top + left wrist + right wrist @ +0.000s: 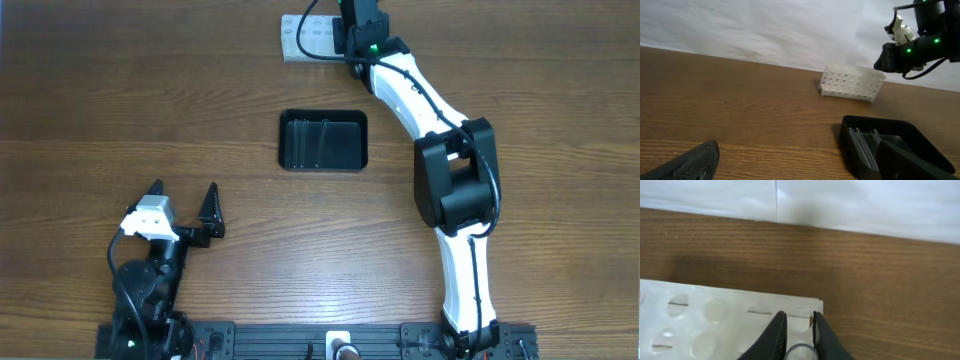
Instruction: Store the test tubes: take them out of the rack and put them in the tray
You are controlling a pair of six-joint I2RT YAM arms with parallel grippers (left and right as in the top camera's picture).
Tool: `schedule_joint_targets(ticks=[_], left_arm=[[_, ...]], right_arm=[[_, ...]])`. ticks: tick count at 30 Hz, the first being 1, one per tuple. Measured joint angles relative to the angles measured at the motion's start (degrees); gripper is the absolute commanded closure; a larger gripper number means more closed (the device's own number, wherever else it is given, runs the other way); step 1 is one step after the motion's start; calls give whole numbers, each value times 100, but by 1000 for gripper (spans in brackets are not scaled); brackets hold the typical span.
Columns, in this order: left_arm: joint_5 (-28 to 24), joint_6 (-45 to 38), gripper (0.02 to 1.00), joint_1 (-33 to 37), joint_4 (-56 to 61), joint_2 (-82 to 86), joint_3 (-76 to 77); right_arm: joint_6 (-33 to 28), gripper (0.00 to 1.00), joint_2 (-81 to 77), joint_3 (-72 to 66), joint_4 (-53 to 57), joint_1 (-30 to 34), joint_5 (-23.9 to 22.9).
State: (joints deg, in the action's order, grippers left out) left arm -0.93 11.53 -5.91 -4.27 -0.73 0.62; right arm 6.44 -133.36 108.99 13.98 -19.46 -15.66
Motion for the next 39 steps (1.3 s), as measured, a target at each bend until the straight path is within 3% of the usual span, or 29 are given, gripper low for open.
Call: schedule_joint_targets(ticks=[14, 22, 28, 34, 39], left_arm=[[0, 0, 18, 0, 0, 0, 0], [2, 0, 18, 0, 0, 0, 0], [0, 0, 18, 0, 0, 0, 0], [0, 0, 18, 0, 0, 0, 0], [0, 0, 18, 0, 0, 0, 0]], right_arm=[[9, 897, 70, 0, -76, -2, 2], [122, 908, 1228, 0, 74, -15, 0], [529, 912, 2503, 195, 1600, -92, 28], [973, 915, 2730, 223, 3571, -319, 468], [1266, 912, 2312, -286, 3998, -522, 876]])
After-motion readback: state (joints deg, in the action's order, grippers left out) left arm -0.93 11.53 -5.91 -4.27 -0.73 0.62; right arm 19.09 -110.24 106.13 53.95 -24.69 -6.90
